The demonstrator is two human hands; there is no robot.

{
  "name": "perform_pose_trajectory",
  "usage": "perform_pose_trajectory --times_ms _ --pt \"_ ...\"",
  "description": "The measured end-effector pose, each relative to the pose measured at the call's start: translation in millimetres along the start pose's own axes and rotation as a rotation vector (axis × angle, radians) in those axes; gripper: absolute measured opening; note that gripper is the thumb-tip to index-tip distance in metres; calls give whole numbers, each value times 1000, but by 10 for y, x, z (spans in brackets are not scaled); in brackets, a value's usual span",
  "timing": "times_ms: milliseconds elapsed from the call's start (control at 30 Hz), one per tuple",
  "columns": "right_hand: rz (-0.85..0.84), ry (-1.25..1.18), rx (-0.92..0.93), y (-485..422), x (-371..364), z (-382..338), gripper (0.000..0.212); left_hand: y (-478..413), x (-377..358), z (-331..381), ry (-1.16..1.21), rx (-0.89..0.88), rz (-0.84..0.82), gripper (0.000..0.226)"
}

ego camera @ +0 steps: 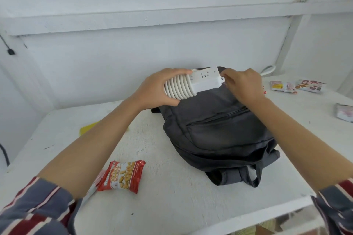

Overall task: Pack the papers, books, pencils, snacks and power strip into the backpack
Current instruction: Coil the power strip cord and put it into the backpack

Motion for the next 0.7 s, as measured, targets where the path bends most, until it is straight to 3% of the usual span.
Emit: perform_pose_trajectory --times_ms 100,167,300,400,567,700 --pt "-127 -157 -115 117 -50 326 40 -116 30 77 52 1 59 74" --pt "-245 -233 -166 151 -101 427 33 -235 30 162 74 7 115 74" --pt "-426 -275 -53 159 -118 275 22 -544 -7 285 21 94 239 76" --pt "-512 -233 50 92 52 253 18 -711 -125 294 -90 188 244 77" --pt "-449 13 215 -143 367 449 20 -866 -536 456 -158 178 146 77" --pt "-428 -98 270 -256 474 595 18 -952 -645 570 -198 191 133 76"
Point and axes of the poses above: each hand's wrist, its own y-axis away from the middle knuckle, its own x-axis out of the back of the hand, z = x × y, the point moved 7 cm from there along -y, towards the middle knuckle, and after that the axes turned 12 degrees about -x, right-handed, at the moved point
